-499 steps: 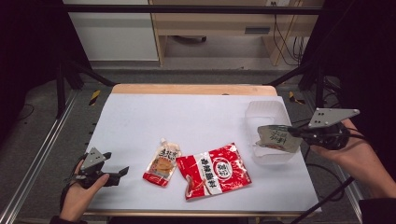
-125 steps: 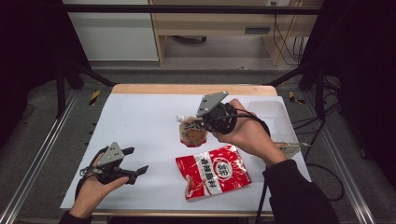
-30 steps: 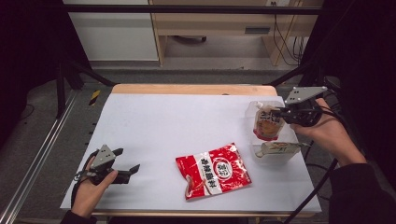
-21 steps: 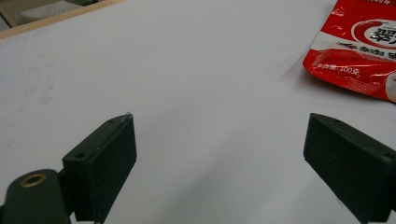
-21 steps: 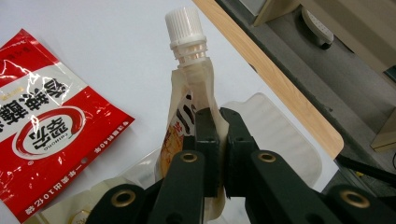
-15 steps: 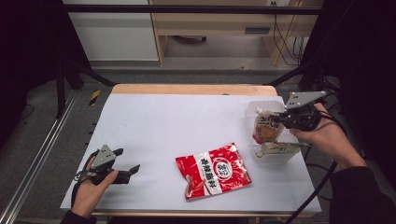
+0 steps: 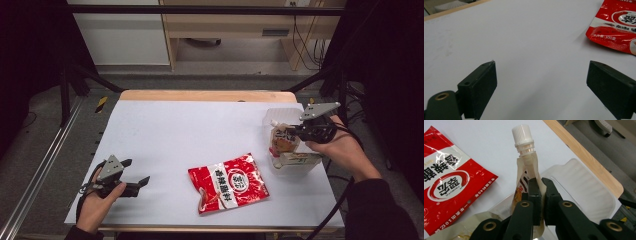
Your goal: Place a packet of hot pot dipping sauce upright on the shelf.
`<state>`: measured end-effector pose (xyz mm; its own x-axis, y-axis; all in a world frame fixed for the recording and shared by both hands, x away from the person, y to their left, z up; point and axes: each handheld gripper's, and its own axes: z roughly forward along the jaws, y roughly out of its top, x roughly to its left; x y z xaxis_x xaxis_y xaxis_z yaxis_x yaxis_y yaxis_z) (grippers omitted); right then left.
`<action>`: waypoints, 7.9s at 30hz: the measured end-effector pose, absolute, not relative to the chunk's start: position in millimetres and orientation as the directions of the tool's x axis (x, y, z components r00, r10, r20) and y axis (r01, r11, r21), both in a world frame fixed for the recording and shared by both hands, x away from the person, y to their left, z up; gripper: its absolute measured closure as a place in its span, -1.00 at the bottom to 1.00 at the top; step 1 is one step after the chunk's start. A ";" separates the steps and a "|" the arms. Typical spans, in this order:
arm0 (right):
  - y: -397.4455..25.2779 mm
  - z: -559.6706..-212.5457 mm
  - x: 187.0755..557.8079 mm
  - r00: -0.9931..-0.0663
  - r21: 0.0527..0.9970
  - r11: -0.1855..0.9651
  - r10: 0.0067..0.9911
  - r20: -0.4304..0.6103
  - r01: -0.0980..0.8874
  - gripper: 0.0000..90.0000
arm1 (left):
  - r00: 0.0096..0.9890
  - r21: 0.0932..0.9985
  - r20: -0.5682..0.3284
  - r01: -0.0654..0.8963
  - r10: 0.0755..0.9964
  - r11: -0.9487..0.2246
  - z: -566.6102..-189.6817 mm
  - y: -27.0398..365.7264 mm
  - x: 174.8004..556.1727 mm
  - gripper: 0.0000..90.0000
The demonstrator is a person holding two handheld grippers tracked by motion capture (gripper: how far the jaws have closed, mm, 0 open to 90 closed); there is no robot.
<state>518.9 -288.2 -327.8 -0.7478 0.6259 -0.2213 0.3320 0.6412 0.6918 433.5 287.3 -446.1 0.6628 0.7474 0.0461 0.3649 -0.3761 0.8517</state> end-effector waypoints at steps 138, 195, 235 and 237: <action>-179.9 -469.8 410.4 -0.463 0.688 0.316 0.886 0.033 0.654 -0.62 | 0.684 0.836 0.063 0.361 0.726 -0.413 -447.9 279.8 436.2 -0.79; -84.3 -415.3 481.1 -0.735 0.731 0.624 0.628 -0.258 0.277 1.00 | 0.690 0.823 0.074 0.366 0.720 -0.435 -448.1 276.0 439.7 -0.75; -66.2 -367.3 465.4 -0.826 0.790 0.598 0.508 -0.244 0.134 1.00 | 0.855 0.819 0.055 0.256 0.515 -0.514 -406.7 192.9 498.9 0.44; -67.5 -367.4 465.7 -0.826 0.785 0.603 0.509 -0.242 0.142 1.00 | 0.859 0.812 0.043 0.268 0.510 -0.519 -405.8 192.1 498.8 0.59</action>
